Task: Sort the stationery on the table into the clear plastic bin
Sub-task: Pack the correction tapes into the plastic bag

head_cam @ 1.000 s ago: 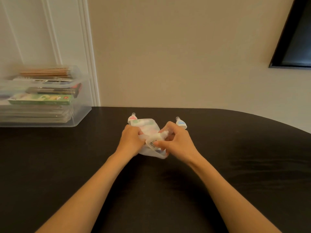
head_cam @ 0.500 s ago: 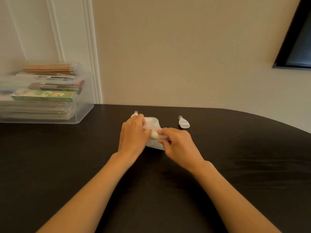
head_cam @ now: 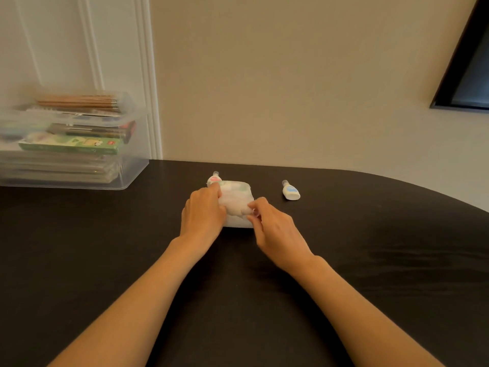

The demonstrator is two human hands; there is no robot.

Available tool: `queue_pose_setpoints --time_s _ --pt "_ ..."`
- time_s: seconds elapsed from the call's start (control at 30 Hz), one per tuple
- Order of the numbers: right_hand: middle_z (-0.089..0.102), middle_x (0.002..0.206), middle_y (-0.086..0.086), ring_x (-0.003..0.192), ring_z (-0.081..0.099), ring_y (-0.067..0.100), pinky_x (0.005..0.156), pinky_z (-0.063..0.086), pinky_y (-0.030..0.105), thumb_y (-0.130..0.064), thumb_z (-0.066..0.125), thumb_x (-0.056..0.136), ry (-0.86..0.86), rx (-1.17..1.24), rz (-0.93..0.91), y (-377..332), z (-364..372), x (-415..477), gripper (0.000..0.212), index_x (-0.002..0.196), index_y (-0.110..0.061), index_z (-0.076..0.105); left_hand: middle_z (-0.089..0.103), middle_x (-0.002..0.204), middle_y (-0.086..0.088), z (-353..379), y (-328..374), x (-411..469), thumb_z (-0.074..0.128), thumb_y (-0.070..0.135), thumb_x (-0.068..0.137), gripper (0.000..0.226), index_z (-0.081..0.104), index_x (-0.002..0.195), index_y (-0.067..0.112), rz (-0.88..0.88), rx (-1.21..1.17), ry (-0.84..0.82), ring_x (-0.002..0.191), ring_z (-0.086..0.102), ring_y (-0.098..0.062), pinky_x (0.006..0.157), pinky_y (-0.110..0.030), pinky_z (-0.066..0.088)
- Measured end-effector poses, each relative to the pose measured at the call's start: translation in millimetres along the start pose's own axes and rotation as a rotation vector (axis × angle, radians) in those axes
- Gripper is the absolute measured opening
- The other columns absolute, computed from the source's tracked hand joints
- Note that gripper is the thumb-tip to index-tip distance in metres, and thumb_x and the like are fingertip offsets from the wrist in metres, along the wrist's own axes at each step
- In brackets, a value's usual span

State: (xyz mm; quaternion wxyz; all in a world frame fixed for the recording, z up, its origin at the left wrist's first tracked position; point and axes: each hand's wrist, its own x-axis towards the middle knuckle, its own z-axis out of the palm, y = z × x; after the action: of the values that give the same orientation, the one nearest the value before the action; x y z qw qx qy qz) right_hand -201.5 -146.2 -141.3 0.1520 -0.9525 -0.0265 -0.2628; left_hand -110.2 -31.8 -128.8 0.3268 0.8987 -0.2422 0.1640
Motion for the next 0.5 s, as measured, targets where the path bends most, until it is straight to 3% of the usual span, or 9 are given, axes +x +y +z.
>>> queue_pose_setpoints --time_s 0.17,0.37,0.5 --pt "0.064 0.086 0.012 0.072 0.062 0.025 0.066 0.054 0.040 -0.008 0.057 0.091 0.220 0.068 -0.003 -5.8 12.6 11.8 0.008 0.094 -0.001 0.057 0.057 0.092 -0.003 -0.2 4.3 -3.8 0.050 0.010 0.092 0.007 0.053 0.085 0.010 0.073 -0.125 0.128 0.080 0.058 -0.018 0.066 -0.031 0.052" --pt "0.056 0.091 0.006 0.072 0.050 0.018 0.063 0.042 0.030 -0.015 0.045 0.096 0.124 -0.194 0.090 -3.9 12.1 25.8 0.011 0.102 -0.008 0.050 0.057 0.098 -0.002 2.1 6.5 -3.2 0.054 0.018 0.091 0.008 0.057 0.097 0.012 -0.011 -0.116 0.033 0.083 0.051 -0.010 0.068 -0.022 0.045" --pt "0.049 0.085 0.003 0.073 0.047 0.017 0.063 0.038 0.027 -0.014 0.046 0.095 0.121 -0.184 0.196 -4.5 14.6 37.2 0.003 0.098 -0.014 0.046 0.051 0.091 0.002 4.3 10.6 -6.5 0.054 0.018 0.091 0.005 0.051 0.088 0.016 -0.007 -0.163 0.039 0.080 0.048 -0.008 0.065 -0.020 0.038"
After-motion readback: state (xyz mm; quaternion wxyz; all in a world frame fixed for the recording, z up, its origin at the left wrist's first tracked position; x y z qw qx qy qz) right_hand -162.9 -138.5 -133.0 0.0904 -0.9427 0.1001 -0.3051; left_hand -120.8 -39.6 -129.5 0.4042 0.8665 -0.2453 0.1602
